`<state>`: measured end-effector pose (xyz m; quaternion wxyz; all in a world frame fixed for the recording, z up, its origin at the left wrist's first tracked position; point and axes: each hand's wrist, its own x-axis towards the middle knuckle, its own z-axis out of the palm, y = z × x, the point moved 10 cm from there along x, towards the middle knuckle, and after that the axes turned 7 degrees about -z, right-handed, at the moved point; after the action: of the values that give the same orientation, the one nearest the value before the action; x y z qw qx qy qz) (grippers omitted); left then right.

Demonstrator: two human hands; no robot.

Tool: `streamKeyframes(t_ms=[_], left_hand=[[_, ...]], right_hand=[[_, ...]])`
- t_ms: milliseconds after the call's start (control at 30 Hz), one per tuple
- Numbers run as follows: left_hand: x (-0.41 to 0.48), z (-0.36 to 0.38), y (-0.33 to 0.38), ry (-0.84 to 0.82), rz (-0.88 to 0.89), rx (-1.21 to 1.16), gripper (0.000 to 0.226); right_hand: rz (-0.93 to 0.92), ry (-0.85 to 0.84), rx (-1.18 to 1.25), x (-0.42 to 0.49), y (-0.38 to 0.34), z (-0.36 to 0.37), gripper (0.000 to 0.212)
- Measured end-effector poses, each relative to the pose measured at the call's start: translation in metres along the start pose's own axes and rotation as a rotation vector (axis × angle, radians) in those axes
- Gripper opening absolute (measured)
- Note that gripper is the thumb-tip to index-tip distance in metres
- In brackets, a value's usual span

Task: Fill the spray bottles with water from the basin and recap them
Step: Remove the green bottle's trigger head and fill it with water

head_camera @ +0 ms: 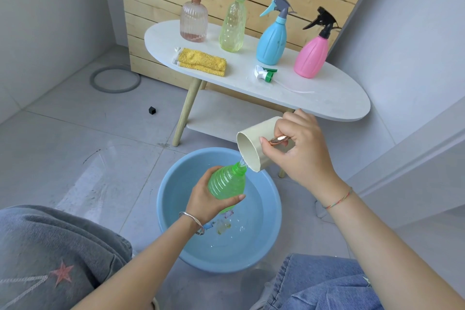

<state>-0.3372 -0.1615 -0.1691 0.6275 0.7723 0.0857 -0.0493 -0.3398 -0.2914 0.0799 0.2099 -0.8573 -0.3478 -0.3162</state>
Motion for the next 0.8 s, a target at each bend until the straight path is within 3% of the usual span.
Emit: streamKeyframes(t_ms=[300,400,500,667,800], left_hand=[[0.000,0.000,-0.001,0.004,-0.004,-0.004,0.069],[0.001,0.000,-0.003,-0.001,-0.012,-0.017,0.070],[0.002,-0.003,-0.004,0.006,-0.018,-0.042,0.066],[0.007,-0.010,-0.010,0.043,-0.022,-0.100,0.068],[0.011,-0.021,-0.008,0.078,-0.042,-0.148,0.060]], right_hand=[[-0.117,-0.034,-0.052,0.000,-0.018,0.009,0.034],[-0.073,-0.009,-0.023,-0.002,-0.012,0.008,0.033],[0.183,0.082,0.090,-0.009,0.025,0.001,0.038],[0.855,0.300,0.524,-0.077,0.115,0.030,0.046],[1.146,0.154,0.503,-0.140,0.151,0.088,0.040]])
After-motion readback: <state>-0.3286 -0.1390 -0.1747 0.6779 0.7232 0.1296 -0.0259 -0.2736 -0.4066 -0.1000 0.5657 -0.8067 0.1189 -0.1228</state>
